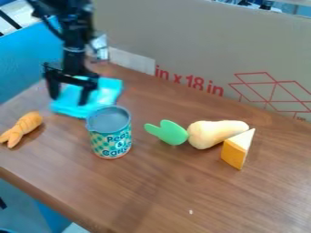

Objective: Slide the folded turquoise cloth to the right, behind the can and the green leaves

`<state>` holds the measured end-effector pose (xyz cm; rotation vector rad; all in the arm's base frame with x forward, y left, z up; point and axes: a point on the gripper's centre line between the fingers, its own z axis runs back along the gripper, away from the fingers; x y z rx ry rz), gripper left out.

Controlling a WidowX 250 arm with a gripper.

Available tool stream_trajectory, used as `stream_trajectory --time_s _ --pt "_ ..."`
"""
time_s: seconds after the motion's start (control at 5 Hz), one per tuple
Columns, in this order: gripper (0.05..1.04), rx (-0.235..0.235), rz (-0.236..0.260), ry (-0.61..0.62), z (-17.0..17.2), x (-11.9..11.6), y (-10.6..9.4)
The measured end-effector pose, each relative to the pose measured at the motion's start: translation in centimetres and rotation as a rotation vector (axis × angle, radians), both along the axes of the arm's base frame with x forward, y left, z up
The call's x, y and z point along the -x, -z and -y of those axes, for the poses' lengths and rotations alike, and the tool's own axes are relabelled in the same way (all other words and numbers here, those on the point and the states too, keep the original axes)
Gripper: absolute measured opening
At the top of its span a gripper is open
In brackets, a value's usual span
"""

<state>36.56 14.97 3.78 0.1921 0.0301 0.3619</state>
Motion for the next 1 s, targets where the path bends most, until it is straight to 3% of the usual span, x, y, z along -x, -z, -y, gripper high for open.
stream_trajectory --time_s 0.2,0.6,1.0 --pt "1.006 -0.004 0.004 0.101 4.8 -1.6 -0.2" --pt "1.006 0.013 0.032 0.233 9.5 -2.2 -0.1" --pt "1.005 0.032 0.086 0.256 9.3 -1.8 -1.3"
